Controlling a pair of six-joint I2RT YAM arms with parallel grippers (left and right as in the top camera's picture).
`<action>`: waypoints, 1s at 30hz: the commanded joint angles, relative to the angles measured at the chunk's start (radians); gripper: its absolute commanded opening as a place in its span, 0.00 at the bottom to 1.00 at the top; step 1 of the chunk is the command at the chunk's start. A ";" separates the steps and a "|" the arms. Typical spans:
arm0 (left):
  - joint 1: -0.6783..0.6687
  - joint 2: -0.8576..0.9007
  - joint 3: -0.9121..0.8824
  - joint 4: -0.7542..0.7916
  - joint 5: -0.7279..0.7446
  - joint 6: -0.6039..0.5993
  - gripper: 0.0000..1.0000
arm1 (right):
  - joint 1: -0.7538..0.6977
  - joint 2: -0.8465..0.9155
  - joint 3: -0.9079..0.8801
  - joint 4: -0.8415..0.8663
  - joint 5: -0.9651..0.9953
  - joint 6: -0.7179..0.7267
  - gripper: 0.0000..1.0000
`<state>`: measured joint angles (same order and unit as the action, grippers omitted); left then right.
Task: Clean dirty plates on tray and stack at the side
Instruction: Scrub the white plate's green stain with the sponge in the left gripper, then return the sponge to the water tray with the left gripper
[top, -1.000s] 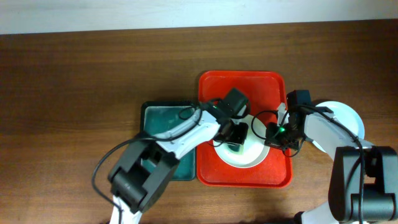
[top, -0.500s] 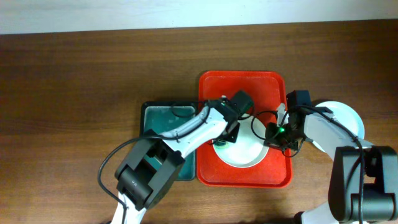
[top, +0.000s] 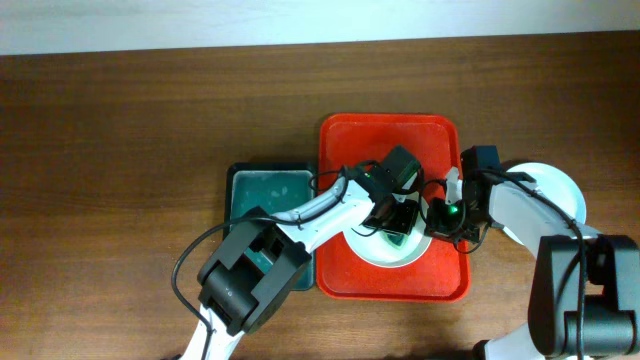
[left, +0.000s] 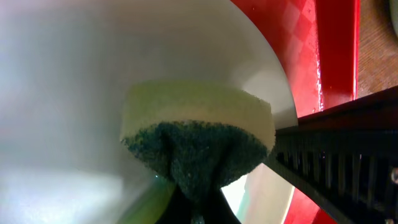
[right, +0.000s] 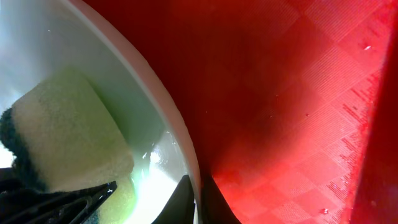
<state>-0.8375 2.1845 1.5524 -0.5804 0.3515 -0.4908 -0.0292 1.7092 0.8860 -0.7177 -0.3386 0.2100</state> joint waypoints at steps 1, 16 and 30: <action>0.003 0.028 -0.012 -0.100 -0.151 0.013 0.00 | 0.006 0.035 -0.035 -0.008 0.081 0.008 0.05; 0.068 0.027 0.191 -0.470 -0.545 0.013 0.00 | 0.006 0.035 -0.035 -0.008 0.077 0.008 0.05; 0.140 -0.121 0.523 -0.982 -0.682 0.039 0.00 | 0.006 0.035 -0.035 -0.011 0.077 0.008 0.05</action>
<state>-0.7437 2.1181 2.0590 -1.4899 -0.1734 -0.4652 -0.0235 1.7100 0.8841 -0.7212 -0.3611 0.2104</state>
